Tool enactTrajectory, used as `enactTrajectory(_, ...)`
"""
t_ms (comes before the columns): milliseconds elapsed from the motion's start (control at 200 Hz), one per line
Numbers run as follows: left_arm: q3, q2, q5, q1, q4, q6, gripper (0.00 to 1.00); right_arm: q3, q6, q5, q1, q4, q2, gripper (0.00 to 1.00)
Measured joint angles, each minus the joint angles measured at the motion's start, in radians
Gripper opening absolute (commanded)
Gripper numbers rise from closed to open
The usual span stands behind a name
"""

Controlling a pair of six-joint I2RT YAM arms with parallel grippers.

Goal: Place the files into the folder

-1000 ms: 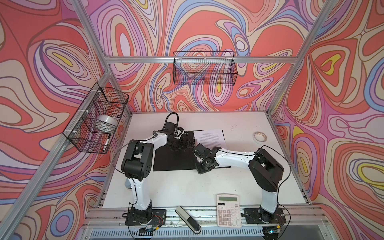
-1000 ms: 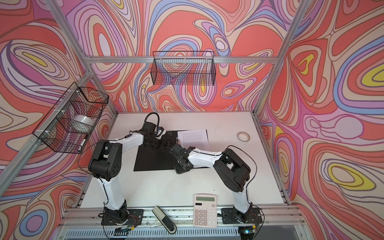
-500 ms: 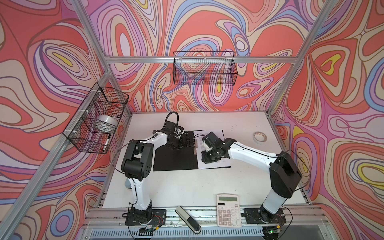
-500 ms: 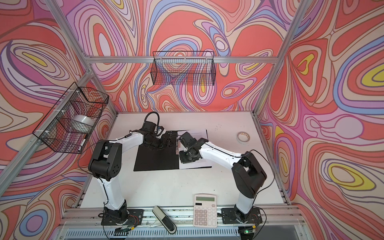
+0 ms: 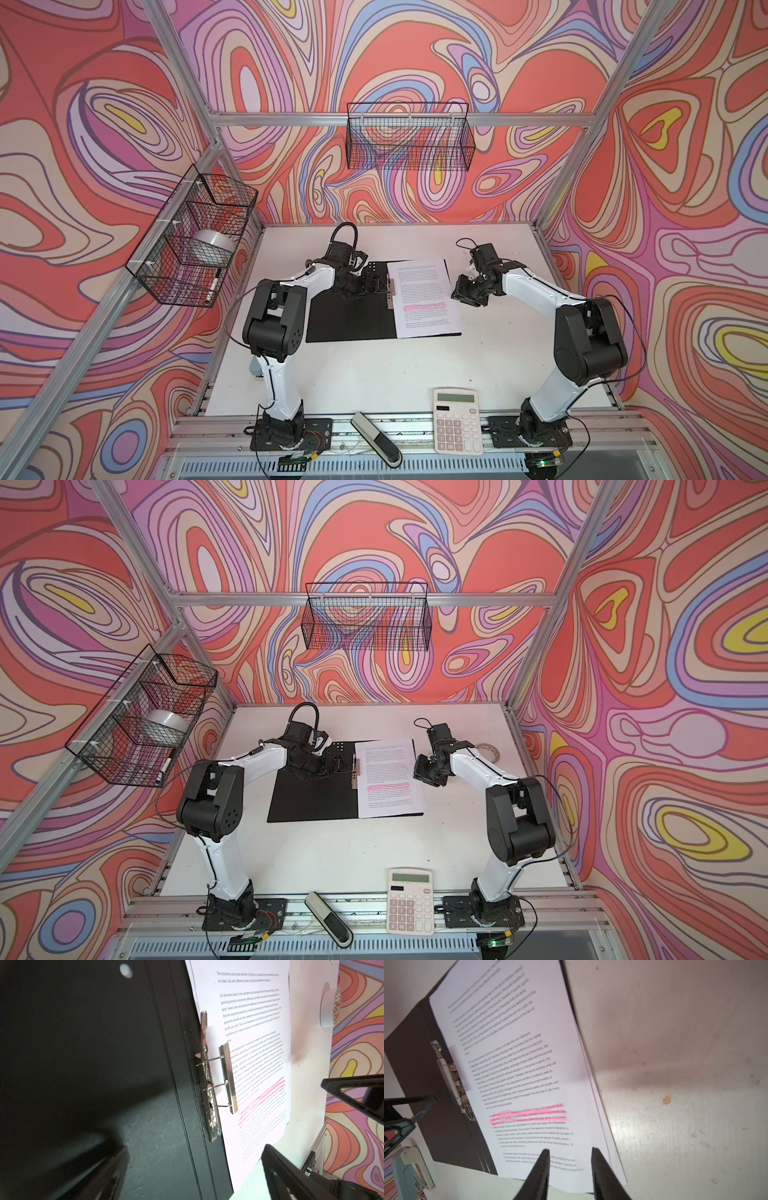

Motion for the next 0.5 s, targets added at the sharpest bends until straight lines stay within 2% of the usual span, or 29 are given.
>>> enactTrajectory(501, -0.001, 0.008, 0.035, -0.028, -0.019, 0.000, 1.00, -0.106, 0.014, -0.069, -0.079, 0.081, 0.036, 0.42)
